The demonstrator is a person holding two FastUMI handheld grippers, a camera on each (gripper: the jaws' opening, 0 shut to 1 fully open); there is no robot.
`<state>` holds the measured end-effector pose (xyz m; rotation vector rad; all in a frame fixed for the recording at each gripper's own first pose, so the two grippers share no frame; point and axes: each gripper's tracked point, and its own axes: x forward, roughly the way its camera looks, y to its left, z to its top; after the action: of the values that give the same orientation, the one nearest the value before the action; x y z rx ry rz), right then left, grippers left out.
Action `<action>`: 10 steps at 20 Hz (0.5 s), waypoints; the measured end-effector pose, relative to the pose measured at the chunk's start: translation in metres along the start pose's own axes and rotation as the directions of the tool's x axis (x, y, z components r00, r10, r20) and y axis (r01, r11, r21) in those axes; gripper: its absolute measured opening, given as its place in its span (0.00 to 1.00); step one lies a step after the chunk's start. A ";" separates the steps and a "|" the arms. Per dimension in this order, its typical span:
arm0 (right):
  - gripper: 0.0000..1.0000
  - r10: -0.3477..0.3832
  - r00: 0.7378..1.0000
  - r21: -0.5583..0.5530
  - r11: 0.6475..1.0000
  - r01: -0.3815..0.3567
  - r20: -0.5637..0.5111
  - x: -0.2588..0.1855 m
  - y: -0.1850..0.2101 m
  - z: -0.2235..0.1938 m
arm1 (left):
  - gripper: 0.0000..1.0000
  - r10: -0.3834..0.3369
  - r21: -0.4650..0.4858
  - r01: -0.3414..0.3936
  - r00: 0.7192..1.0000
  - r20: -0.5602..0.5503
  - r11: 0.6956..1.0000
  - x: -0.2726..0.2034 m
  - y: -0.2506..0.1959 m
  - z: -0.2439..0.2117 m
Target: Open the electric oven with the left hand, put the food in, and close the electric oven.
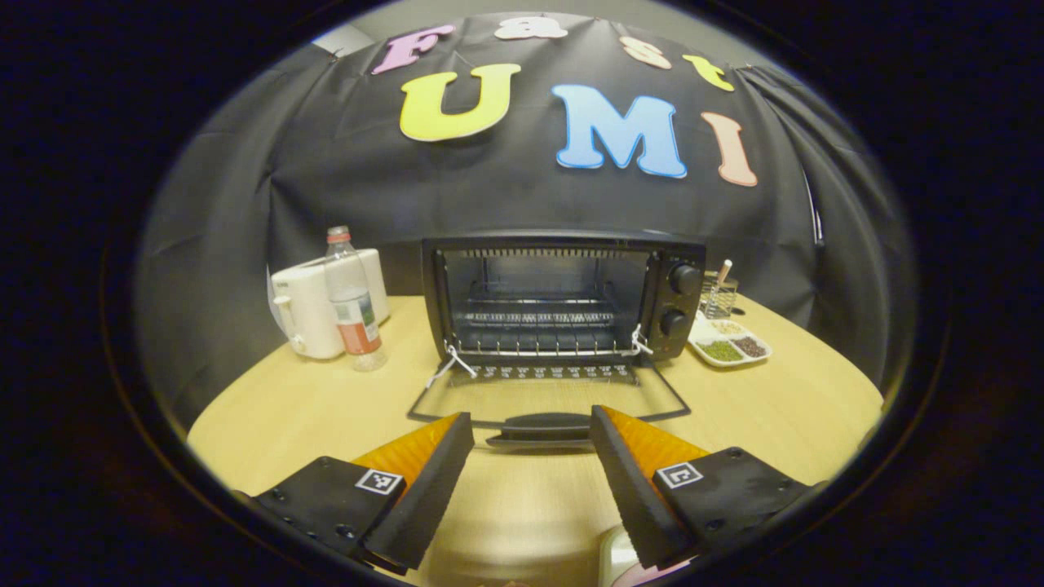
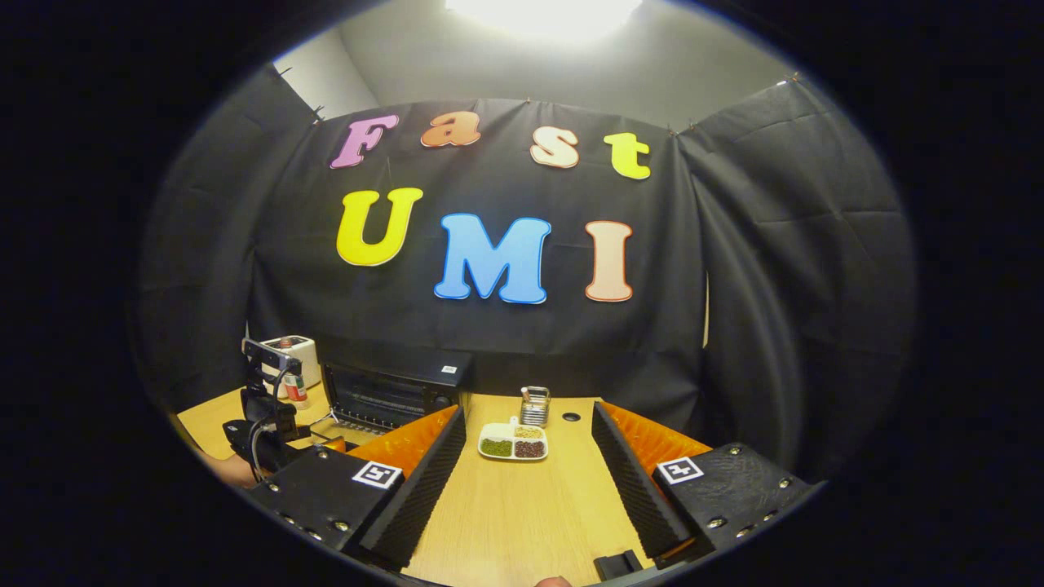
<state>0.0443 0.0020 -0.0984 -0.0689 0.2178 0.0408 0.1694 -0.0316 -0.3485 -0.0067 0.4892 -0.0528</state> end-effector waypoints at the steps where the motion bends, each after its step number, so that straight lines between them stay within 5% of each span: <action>1: 0.98 0.021 1.000 0.012 1.000 -0.021 -0.009 0.003 0.004 -0.002 | 0.97 0.002 0.003 -0.002 0.999 0.037 1.000 -0.013 0.004 0.018; 4: 0.98 0.079 0.997 0.050 0.996 -0.078 -0.027 0.007 0.015 -0.011 | 0.91 0.013 -0.018 -0.010 0.989 0.149 1.000 -0.052 0.017 0.075; 5: 0.98 0.109 0.993 0.060 0.993 -0.106 -0.039 0.008 0.022 -0.014 | 1.00 0.021 -0.026 -0.017 0.983 0.184 1.000 -0.066 0.022 0.090; 10: 0.98 0.252 0.962 0.125 0.963 -0.239 -0.105 0.015 0.053 -0.035 | 1.00 0.058 -0.026 -0.052 0.946 0.320 0.998 -0.137 0.047 0.155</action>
<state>0.0483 0.0531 -0.1392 0.0680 0.3479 0.2726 0.1234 0.0218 -0.1482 -0.0179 0.1629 0.0077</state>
